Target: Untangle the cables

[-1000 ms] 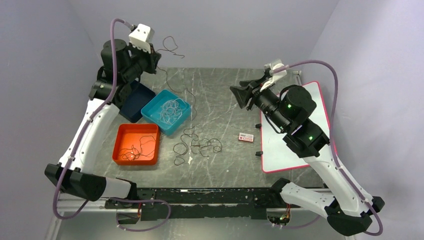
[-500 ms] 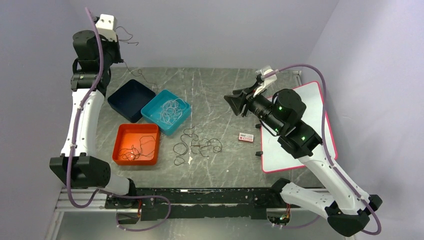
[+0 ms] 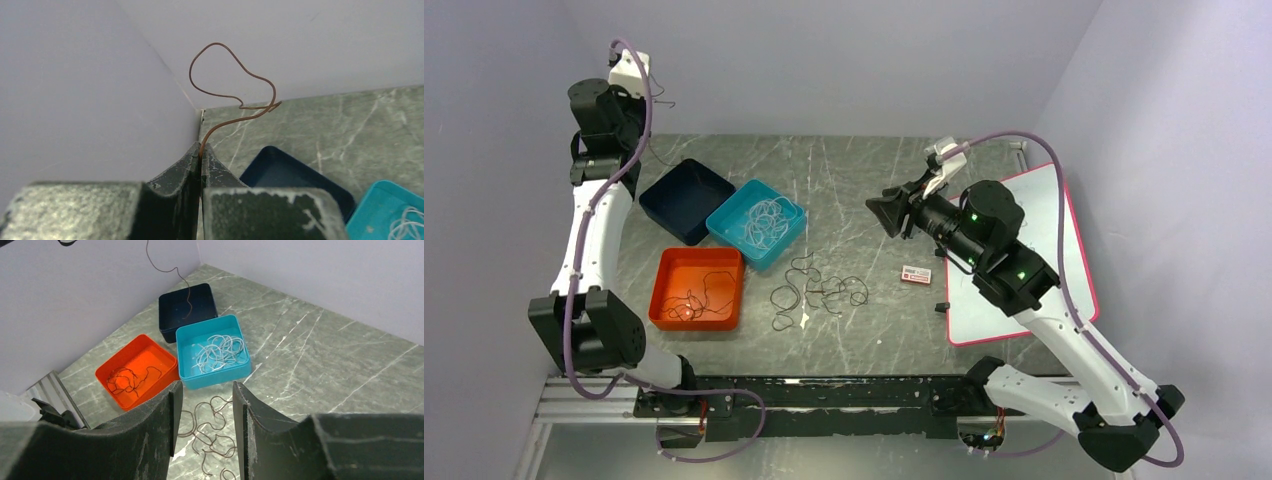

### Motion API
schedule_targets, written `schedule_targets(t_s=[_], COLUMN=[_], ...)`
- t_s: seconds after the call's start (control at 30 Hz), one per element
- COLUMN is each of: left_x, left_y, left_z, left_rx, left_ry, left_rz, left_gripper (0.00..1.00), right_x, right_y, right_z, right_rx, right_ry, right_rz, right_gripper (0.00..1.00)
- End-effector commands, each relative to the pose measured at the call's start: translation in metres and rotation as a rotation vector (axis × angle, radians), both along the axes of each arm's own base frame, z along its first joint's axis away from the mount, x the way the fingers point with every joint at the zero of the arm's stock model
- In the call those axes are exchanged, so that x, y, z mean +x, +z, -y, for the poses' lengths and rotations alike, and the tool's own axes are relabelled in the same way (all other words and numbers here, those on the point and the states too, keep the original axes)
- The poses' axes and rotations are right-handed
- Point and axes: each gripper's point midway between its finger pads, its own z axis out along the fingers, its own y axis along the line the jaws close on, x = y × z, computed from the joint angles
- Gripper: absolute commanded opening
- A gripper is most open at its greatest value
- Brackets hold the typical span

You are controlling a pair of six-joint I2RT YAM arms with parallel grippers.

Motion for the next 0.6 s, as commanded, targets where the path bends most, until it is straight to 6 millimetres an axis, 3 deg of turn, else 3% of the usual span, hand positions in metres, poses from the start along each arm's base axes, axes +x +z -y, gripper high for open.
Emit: schedule_targets(t_s=[0.0,0.27,0.57], left_x=[0.004,0.019,0.026], left_y=[0.006,-0.023,-0.092], left_z=[-0.018,-0.031,-0.027], left_rx=[0.089,0.122,0.084], left_ry=[0.038,0.033,-0.003], left_rz=[0.059,0.025,-0.124], left_gripper=[0.07,0.07,0.07], right_x=[0.003,0.007,0.011], right_y=[0.001,-0.009,-0.02], right_z=[-0.004,-0.012,-0.015], right_rx=[0.012,-0.003,-0.032], right_ry=[0.009,0.029,0.033], right_rz=[0.006,-0.019,-0.032], right_gripper=[0.45,0.45,0.45])
